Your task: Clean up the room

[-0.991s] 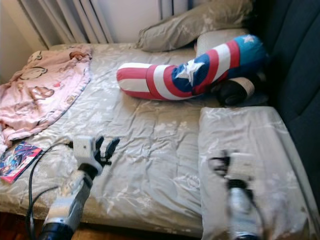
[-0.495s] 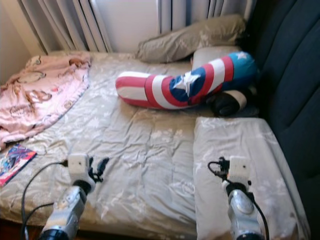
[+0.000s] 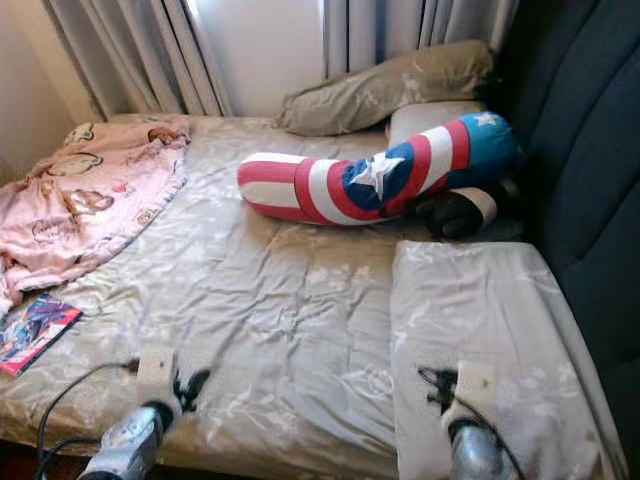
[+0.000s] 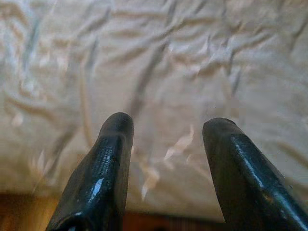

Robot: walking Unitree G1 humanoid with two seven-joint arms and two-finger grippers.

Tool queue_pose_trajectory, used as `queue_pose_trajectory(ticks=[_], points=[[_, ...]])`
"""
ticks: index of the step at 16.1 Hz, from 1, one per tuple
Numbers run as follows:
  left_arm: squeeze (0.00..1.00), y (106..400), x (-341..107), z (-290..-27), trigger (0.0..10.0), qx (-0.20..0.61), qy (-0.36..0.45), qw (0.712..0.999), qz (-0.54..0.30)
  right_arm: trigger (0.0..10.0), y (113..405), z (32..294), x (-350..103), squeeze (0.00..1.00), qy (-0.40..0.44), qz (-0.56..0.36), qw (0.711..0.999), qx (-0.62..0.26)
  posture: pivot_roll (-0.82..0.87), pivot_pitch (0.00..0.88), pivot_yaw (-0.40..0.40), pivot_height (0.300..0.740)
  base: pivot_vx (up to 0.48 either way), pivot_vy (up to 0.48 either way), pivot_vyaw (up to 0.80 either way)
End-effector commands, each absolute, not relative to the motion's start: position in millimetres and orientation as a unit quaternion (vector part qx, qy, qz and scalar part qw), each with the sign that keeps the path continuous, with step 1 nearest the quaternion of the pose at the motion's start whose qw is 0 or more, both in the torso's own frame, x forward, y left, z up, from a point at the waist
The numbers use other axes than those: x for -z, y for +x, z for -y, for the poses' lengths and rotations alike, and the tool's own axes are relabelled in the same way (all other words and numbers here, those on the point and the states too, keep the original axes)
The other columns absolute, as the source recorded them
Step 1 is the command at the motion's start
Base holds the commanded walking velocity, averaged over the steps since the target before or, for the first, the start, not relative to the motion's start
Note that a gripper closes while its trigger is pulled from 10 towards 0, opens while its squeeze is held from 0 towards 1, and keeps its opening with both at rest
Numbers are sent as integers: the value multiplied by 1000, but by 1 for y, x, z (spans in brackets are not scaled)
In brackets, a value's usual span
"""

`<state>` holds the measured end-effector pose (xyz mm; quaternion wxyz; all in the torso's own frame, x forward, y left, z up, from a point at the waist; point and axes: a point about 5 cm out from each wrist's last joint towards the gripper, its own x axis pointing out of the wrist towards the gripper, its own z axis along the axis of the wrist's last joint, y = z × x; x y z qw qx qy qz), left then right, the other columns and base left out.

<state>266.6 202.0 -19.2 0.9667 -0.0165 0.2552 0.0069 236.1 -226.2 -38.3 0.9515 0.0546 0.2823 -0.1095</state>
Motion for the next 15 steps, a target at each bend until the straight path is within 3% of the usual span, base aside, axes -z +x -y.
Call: queue_pose_trajectory(ticks=[1,4,9,15], points=[[0,257,29,-206,10000,-17,-8,957,-290,10000,226,222,48,0,60,-312,941,114,-52,30,45,740,0,0,0],[0,242,42,-205,10000,-27,-11,946,-322,10000,222,210,54,0,69,-326,938,94,-60,12,42,740,0,0,0],[0,216,60,-210,10000,-37,2,925,-378,10000,191,211,74,0,31,-396,913,90,-64,0,36,740,0,0,0],[0,210,64,-210,10000,-43,-1,920,-390,10000,170,205,86,0,10,-436,897,70,-53,10,33,740,0,42,0]])
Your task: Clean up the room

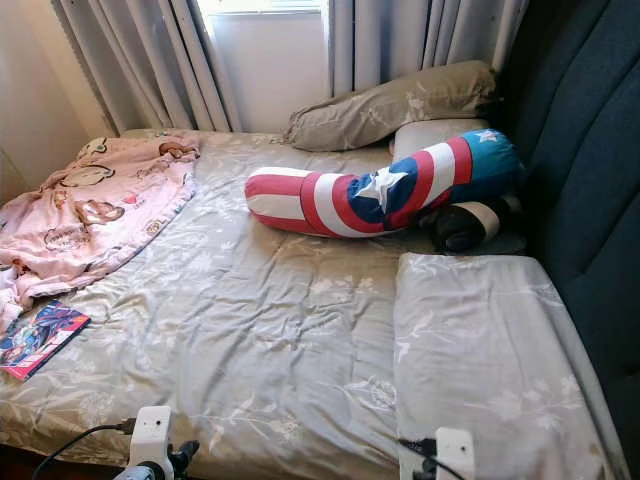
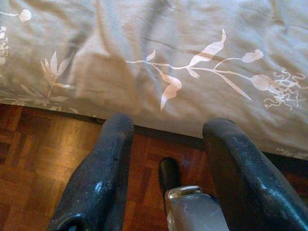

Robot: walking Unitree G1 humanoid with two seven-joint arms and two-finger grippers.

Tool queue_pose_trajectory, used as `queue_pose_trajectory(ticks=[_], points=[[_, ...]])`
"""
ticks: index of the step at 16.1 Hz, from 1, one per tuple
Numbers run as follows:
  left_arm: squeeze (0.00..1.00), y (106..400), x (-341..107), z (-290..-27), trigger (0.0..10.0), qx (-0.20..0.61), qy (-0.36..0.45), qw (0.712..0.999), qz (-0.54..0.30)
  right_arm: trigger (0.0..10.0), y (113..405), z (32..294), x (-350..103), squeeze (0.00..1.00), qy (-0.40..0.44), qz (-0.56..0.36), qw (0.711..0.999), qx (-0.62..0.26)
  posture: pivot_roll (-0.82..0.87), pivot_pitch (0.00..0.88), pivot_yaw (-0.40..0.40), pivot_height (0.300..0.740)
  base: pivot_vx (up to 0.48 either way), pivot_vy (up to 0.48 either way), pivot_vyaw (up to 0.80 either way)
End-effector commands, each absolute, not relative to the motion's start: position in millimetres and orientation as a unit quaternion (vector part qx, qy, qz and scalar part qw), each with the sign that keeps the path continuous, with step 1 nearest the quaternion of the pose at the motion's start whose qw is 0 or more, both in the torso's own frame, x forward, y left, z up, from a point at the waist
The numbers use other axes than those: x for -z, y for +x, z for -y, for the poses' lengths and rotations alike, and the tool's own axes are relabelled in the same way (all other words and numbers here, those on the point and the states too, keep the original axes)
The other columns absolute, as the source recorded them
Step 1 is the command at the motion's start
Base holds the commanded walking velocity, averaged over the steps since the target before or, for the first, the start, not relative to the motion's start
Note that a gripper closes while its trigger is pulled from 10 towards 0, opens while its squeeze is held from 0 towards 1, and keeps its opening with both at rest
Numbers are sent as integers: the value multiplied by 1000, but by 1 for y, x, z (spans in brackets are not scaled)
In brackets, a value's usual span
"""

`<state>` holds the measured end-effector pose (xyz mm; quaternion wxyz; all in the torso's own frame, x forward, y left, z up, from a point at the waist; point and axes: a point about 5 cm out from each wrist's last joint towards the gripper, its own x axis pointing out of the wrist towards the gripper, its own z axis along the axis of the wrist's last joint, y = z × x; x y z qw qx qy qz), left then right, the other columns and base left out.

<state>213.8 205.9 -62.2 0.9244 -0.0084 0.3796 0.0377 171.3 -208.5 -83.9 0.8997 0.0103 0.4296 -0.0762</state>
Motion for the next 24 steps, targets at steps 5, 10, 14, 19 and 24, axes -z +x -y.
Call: queue_pose_trajectory(ticks=[5,10,14,19,24], points=[[0,210,65,-208,10000,-42,-4,920,-391,10000,167,206,87,0,28,-436,895,87,-53,27,30,740,0,326,480],[0,206,67,-208,10000,-40,-3,917,-397,10000,170,207,85,0,40,-433,894,104,-60,42,36,740,0,327,0],[0,204,68,-210,10000,-42,-3,915,-402,10000,172,204,85,0,47,-431,895,103,-53,51,37,740,0,325,0],[0,201,69,-211,10000,-44,-2,913,-406,10000,170,201,86,0,51,-434,893,103,-56,57,38,740,0,326,0],[0,201,70,-211,10000,-43,-3,912,-408,10000,170,201,87,0,50,-436,893,102,-52,66,38,740,0,317,0]])
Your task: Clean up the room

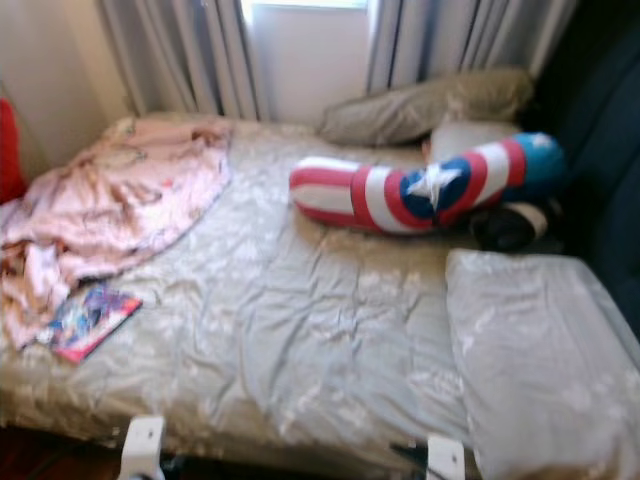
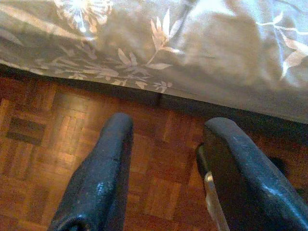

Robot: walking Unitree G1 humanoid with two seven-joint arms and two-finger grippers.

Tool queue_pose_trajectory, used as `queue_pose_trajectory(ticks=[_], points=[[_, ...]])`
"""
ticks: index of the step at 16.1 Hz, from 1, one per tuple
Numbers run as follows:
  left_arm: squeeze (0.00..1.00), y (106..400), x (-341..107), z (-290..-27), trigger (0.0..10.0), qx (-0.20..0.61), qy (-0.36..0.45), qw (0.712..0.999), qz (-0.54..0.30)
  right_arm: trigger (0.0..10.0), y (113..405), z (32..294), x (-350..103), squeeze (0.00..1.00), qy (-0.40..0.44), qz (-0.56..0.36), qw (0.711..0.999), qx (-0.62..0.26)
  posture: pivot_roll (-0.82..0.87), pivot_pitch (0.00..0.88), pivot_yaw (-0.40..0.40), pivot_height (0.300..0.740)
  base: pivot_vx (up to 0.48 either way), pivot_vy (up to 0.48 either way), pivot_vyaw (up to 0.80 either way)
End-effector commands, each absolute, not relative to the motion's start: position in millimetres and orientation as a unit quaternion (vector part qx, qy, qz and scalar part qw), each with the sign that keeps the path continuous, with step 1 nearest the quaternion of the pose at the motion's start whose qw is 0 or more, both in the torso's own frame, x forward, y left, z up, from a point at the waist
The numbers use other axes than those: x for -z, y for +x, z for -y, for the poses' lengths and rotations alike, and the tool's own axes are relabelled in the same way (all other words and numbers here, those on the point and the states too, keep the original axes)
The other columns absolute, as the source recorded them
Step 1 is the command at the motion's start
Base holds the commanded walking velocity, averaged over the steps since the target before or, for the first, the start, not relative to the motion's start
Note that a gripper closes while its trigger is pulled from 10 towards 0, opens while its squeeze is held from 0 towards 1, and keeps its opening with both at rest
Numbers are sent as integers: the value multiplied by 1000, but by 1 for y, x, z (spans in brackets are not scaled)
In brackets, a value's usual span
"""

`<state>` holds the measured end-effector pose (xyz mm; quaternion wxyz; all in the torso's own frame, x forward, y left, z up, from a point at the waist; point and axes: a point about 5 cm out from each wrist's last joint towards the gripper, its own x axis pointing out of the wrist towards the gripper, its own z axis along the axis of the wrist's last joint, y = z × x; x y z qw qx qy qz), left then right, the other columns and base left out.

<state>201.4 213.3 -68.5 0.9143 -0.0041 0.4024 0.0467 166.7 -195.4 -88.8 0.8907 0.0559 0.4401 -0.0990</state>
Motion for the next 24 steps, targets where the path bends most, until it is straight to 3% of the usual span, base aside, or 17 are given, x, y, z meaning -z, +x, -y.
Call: queue_pose_trajectory(ticks=[1,16,17,18,20,21,22,24], points=[[0,201,70,-211,10000,-44,-3,912,-408,10000,170,201,87,0,50,-437,892,103,-52,66,38,740,0,319,0],[0,201,70,-209,10000,-39,-2,913,-406,10000,168,201,87,0,45,-437,891,116,-45,55,46,740,0,316,0],[0,202,69,-208,10000,-38,-4,914,-405,10000,168,202,87,608,42,-438,890,115,-46,51,46,740,0,319,0],[0,202,69,-208,10000,-38,-4,914,-404,10000,168,202,87,1000,44,-437,891,115,-46,48,46,740,0,315,0],[0,203,69,-207,10000,-37,-4,915,-403,10000,167,201,87,1000,43,-438,891,114,-46,43,43,740,0,317,0],[0,203,69,-207,10000,-37,-4,915,-402,10000,167,201,88,745,42,-439,890,115,-47,41,43,740,0,315,0],[0,203,69,-207,10000,-36,-4,915,-402,10000,166,201,88,0,41,-440,890,114,-47,40,42,740,0,315,0],[0,202,69,-208,10000,-36,-5,915,-403,10000,166,201,88,0,44,-440,890,112,-46,38,40,740,0,319,0]])
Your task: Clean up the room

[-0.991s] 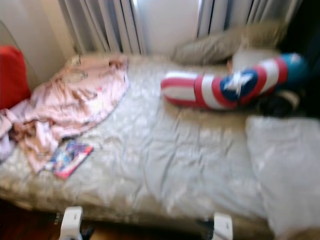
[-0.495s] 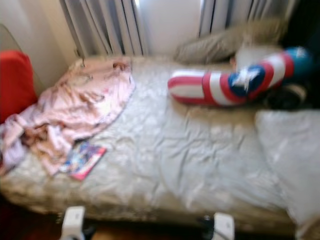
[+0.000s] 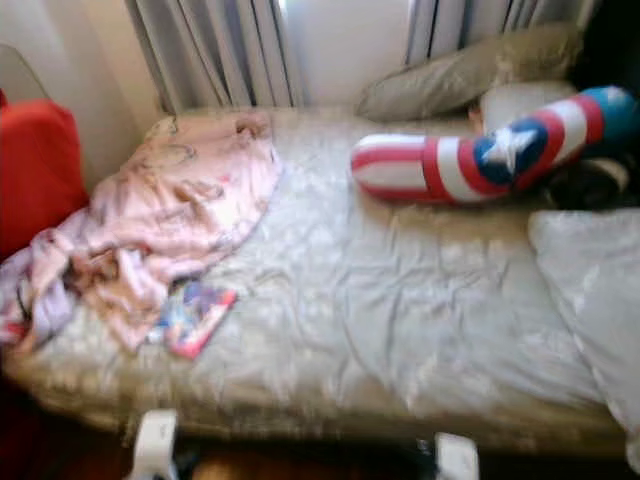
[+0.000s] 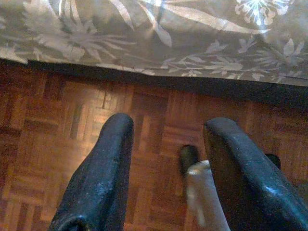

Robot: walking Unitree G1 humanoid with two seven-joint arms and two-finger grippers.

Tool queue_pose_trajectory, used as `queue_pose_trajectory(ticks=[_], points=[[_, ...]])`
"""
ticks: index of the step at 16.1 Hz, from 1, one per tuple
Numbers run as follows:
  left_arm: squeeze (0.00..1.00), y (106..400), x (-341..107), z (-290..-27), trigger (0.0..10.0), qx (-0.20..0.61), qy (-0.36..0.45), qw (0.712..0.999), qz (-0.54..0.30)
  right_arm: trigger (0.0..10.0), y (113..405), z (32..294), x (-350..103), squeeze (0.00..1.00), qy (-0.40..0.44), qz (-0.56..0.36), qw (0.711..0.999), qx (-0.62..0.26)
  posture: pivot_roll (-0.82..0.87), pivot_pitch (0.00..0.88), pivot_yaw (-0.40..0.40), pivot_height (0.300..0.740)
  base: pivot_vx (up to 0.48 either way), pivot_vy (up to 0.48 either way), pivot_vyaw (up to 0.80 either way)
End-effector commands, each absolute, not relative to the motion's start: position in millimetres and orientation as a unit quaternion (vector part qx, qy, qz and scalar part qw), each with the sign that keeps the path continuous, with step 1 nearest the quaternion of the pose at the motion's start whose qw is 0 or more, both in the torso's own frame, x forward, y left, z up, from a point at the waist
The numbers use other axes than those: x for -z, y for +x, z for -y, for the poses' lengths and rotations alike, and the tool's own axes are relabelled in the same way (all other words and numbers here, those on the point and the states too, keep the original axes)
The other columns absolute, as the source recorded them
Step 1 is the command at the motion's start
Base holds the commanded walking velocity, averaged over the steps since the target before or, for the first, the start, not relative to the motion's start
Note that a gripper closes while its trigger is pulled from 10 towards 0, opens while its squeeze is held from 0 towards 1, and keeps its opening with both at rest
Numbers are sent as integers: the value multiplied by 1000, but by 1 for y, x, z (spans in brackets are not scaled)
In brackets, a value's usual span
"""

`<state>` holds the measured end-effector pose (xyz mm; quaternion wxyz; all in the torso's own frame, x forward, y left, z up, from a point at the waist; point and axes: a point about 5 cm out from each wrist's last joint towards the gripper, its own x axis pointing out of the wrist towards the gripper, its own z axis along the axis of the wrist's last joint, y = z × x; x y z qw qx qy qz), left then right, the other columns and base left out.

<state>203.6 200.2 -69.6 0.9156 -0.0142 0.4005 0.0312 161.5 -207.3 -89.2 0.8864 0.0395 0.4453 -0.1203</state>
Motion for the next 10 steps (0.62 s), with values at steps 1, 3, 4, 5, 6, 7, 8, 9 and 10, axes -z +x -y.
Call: queue_pose_trajectory(ticks=[1,3,4,5,6,7,8,9,10], points=[[0,201,70,-208,10000,-37,-5,914,-404,10000,166,200,88,1000,47,-439,890,111,-46,38,40,740,0,319,0],[0,197,71,-211,10000,-39,-5,912,-409,10000,166,200,88,1000,47,-439,890,111,-44,36,40,740,0,315,0],[0,196,72,-212,10000,-40,-4,911,-410,10000,166,200,88,561,46,-440,890,110,-43,41,39,740,0,315,0],[0,195,72,-213,10000,-41,-5,911,-411,10000,166,199,88,0,47,-440,890,110,-39,44,40,740,0,319,0],[0,195,72,-214,10000,-42,-5,911,-411,10000,166,199,88,0,48,-440,890,109,-38,48,40,740,0,315,0],[0,195,72,-215,10000,-43,-5,911,-411,10000,166,198,89,0,48,-441,889,108,-35,49,39,740,0,315,0],[0,195,72,-215,10000,-43,-5,910,-411,10000,165,198,89,0,49,-442,889,108,-35,53,38,740,0,315,0],[0,195,72,-214,10000,-43,-5,910,-412,10000,165,198,89,0,49,-443,889,108,-35,54,38,740,0,319,0],[0,195,72,-214,10000,-43,-5,910,-413,10000,165,198,89,0,49,-443,889,108,-36,59,39,740,0,319,0]])
